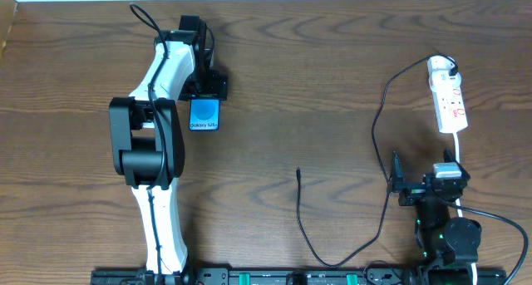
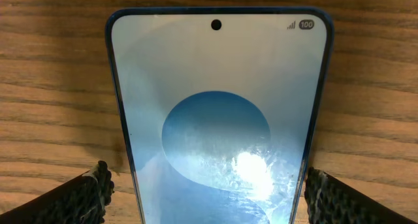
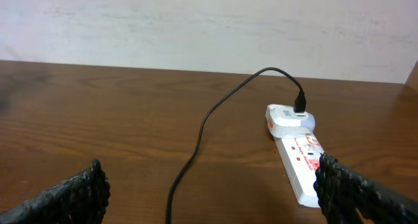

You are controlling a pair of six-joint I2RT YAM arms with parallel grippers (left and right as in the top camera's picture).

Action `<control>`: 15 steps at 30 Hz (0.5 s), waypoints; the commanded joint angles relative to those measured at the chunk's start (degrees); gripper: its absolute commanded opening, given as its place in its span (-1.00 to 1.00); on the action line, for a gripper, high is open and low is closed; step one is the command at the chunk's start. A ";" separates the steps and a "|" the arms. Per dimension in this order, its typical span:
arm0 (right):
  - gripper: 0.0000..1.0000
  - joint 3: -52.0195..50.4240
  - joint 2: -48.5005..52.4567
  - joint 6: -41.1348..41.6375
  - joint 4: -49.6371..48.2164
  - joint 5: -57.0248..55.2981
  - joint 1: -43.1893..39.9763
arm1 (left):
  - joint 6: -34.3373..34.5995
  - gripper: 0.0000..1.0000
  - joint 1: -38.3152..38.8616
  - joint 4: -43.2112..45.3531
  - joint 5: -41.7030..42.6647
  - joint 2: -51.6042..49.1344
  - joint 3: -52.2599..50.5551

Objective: Plug charger to phone and switch on socket

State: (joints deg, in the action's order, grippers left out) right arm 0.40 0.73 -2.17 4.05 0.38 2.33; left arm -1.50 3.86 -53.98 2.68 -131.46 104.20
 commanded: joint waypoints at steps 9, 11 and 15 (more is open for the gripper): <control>0.99 -0.09 -0.20 -0.68 0.28 -0.26 0.28 | 0.02 0.88 0.09 -0.81 -0.07 -0.74 -0.02; 0.98 -0.09 -0.17 -0.68 0.28 -0.26 0.28 | -0.24 0.89 0.09 -1.11 0.31 -0.81 -0.02; 0.98 -0.09 -0.17 -0.68 0.28 -0.26 0.28 | -1.36 0.89 0.09 -1.62 2.56 -1.01 -0.02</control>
State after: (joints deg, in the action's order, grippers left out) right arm 0.40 0.73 -2.17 4.08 0.38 2.33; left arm -1.76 3.86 -55.18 3.38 -131.46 104.20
